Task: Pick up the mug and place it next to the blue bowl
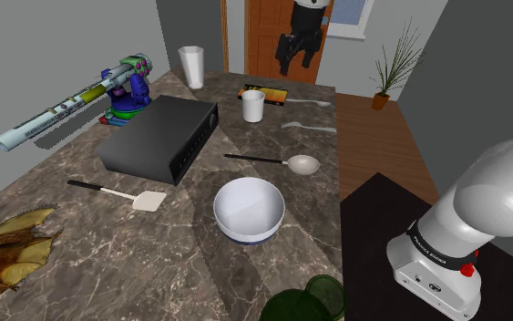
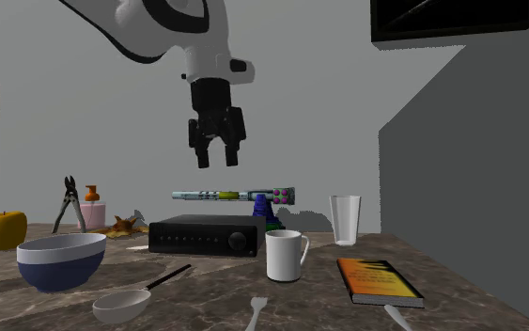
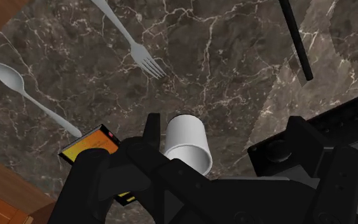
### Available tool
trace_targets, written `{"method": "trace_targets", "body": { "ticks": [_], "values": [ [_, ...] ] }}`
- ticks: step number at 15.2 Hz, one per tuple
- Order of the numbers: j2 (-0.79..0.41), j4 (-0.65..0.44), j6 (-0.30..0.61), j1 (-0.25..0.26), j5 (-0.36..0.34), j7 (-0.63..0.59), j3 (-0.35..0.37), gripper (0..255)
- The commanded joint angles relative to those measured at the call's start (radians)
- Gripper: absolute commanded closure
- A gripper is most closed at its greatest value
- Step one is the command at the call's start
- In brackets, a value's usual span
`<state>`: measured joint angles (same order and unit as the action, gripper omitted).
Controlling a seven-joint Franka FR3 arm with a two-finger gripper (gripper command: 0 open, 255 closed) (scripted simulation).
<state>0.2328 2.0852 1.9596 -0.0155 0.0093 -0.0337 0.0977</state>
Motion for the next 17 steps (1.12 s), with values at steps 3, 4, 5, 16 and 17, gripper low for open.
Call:
{"method": "trace_targets", "body": {
  "ticks": [3,4,5,16,17],
  "values": [
    [-0.16,-0.1,0.032,0.002,-0.029,-0.016,0.014,0],
    [-0.201,-0.129,0.037,0.004,-0.038,-0.021,0.018,0],
    [-0.242,-0.16,0.04,0.006,-0.046,-0.026,0.02,0],
    [-0.716,-0.606,-0.012,0.054,-0.137,-0.064,0.023,0],
    [-0.764,-0.661,-0.026,0.06,-0.143,-0.064,0.021,0]
  ]
}}
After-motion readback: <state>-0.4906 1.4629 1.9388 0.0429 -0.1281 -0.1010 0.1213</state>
